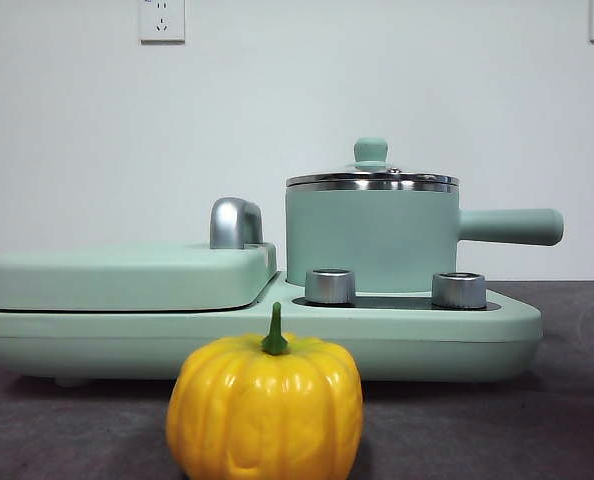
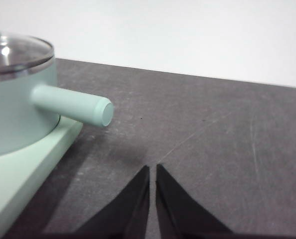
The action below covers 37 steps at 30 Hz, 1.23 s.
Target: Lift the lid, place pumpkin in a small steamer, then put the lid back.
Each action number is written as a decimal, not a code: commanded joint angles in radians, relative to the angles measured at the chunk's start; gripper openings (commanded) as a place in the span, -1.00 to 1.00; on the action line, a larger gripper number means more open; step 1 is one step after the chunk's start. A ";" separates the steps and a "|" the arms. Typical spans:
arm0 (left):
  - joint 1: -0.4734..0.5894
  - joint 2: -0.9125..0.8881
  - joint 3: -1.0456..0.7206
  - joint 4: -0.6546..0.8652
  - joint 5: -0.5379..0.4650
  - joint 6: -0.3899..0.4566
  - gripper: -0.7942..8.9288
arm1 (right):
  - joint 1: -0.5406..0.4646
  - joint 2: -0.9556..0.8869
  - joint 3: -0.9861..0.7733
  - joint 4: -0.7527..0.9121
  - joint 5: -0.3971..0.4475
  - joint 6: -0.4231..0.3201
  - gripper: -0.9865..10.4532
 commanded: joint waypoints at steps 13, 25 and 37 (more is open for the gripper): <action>0.002 -0.002 0.040 0.143 -0.002 -0.232 -0.82 | -0.002 0.006 0.095 0.083 0.037 0.542 -0.81; 0.002 0.132 0.383 -0.066 -0.028 -0.016 -0.81 | -0.001 0.210 0.435 -0.109 -0.015 0.291 -0.81; 0.001 0.512 0.766 -0.294 0.004 0.298 -0.81 | 0.000 0.508 0.752 -0.288 -0.109 -0.050 -0.81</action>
